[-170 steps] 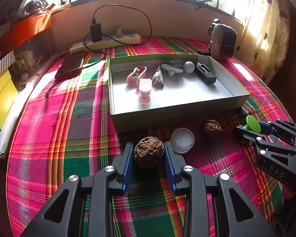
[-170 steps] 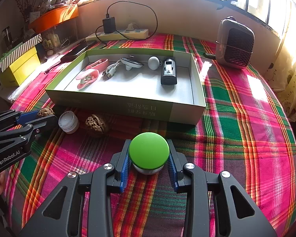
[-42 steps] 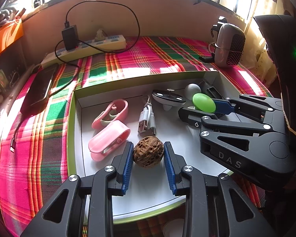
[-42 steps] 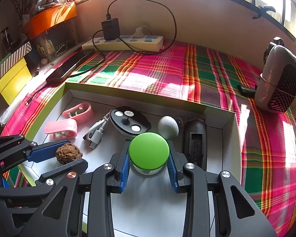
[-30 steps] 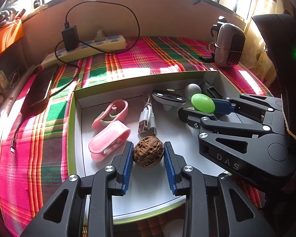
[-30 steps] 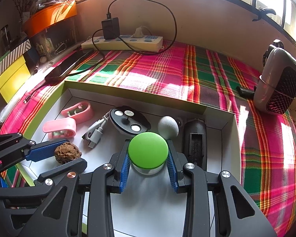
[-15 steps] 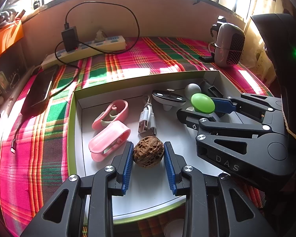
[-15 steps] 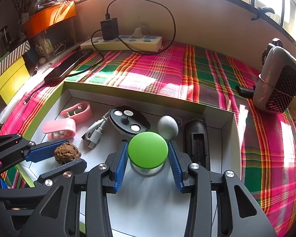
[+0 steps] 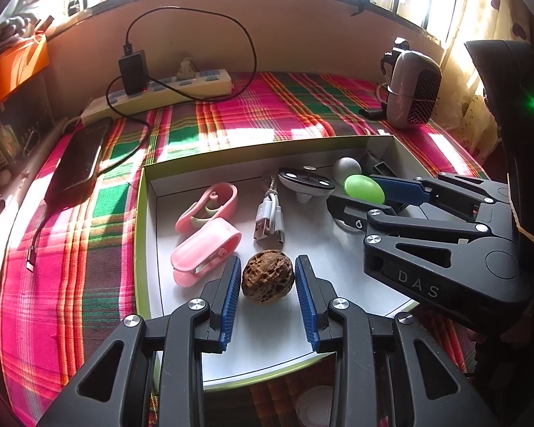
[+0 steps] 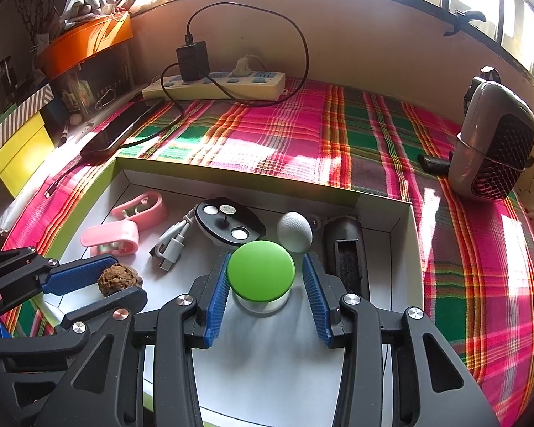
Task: Organize objects
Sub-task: 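Open right gripper releasing the green knob while left gripper releases the walnut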
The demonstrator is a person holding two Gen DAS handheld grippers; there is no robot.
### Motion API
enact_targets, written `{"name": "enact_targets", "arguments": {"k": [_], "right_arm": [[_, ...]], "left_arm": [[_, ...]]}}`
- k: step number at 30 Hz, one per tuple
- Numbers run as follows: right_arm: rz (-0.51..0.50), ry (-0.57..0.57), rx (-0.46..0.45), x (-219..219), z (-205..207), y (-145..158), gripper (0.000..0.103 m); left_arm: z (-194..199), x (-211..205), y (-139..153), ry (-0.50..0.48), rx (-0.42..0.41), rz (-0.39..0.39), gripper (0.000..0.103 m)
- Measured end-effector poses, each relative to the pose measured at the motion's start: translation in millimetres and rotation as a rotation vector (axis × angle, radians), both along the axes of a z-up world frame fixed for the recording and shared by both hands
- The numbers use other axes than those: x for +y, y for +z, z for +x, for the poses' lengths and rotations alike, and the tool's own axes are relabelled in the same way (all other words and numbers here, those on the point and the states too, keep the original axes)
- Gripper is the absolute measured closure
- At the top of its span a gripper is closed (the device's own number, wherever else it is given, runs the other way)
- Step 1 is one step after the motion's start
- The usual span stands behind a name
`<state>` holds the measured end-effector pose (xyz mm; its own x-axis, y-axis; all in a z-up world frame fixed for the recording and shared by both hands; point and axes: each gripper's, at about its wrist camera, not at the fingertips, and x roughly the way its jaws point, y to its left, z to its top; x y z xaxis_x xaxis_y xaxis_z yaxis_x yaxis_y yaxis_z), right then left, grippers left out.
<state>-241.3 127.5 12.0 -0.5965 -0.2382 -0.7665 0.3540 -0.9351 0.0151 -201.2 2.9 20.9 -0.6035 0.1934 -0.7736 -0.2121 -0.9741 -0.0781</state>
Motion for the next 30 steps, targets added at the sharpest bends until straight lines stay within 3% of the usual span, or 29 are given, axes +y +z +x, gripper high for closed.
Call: {"name": "enact_targets", "arguments": {"k": [30], "right_arm": [[-0.053, -0.033, 0.084, 14.2, 40.8, 31.7, 0.060]], "left_arm": [[44.2, -7.8, 27.1, 0.031, 0.088, 0.000, 0.073]]}}
